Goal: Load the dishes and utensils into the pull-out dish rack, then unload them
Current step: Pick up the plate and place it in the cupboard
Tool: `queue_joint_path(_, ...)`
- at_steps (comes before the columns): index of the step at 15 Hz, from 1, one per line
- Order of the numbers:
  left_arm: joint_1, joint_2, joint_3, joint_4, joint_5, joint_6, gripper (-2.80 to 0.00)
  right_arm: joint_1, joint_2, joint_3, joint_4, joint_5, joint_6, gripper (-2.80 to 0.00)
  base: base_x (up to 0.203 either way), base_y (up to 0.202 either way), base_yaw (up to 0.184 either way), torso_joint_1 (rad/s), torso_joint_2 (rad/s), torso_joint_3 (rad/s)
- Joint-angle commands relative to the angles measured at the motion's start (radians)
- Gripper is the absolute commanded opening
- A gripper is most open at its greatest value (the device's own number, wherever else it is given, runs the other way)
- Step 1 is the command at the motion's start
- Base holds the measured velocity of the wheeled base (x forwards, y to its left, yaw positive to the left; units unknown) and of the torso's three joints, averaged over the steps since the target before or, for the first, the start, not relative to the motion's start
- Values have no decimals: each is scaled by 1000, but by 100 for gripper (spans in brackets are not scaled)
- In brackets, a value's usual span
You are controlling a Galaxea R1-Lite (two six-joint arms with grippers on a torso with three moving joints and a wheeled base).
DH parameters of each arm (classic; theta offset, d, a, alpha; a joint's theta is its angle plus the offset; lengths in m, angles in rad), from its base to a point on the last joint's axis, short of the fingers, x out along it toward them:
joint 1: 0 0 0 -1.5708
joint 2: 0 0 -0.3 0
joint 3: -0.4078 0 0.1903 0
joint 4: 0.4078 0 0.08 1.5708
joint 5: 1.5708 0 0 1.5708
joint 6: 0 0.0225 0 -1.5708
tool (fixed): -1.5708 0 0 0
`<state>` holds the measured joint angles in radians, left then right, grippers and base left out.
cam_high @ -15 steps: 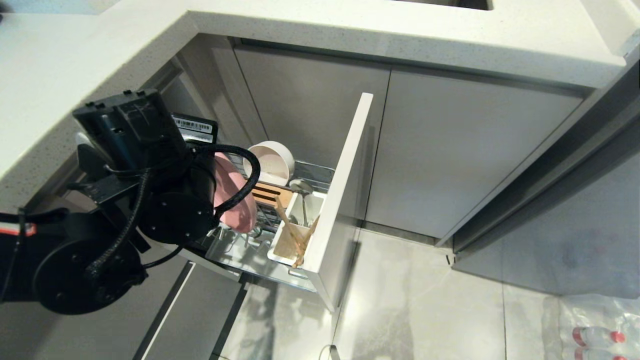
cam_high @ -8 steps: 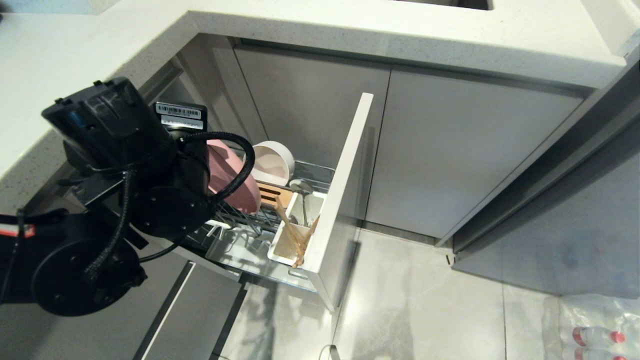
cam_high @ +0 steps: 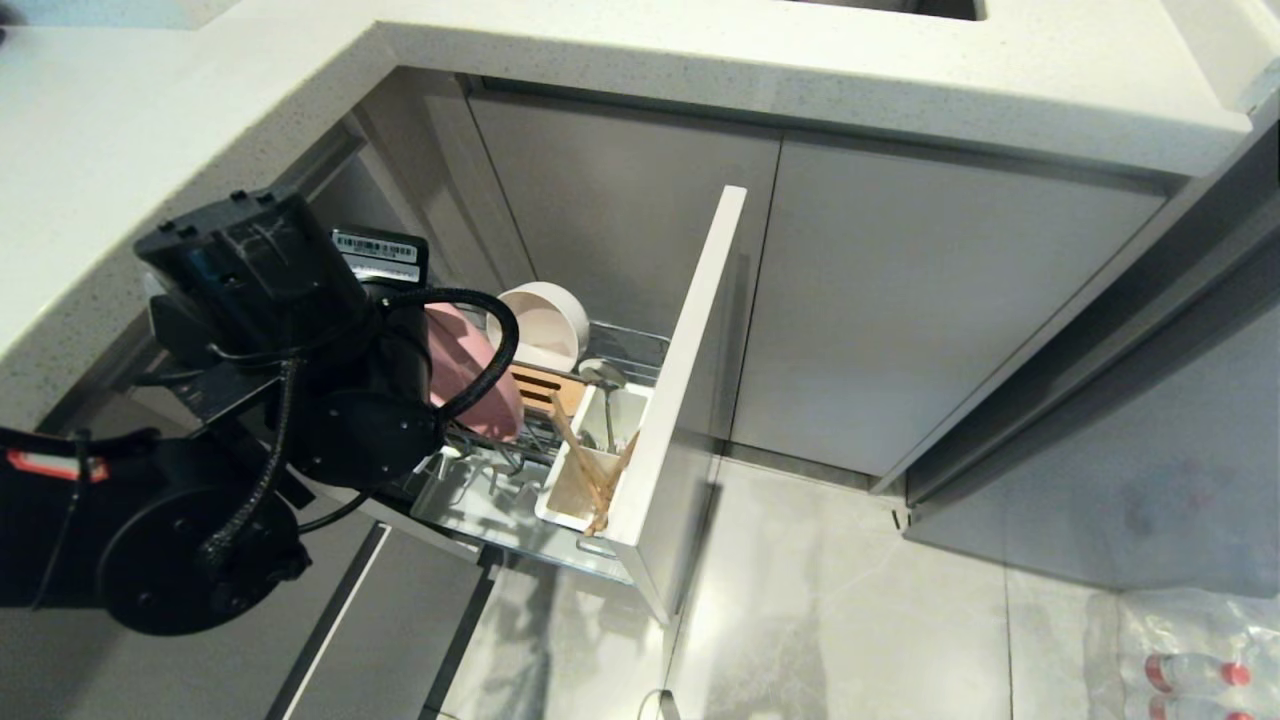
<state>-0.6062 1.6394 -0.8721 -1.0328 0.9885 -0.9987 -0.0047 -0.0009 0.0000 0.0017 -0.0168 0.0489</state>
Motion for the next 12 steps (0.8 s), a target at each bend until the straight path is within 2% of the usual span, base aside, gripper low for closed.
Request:
queue_joint_path(1,0,8,2,-6,6,-6,-280,0,1,2,0,0,0,-280,0,0,0,0,0,0)
queue_joint_path(6,3,38,5,-3,7,-3,-280,0,1,2,0,0,0,-280,0,0,0,0,0,0)
queue_joint_path(12,11,110,-13,52,16,1,-280,0,1,2,0,0,0,-280,0,0,0,0,0,0)
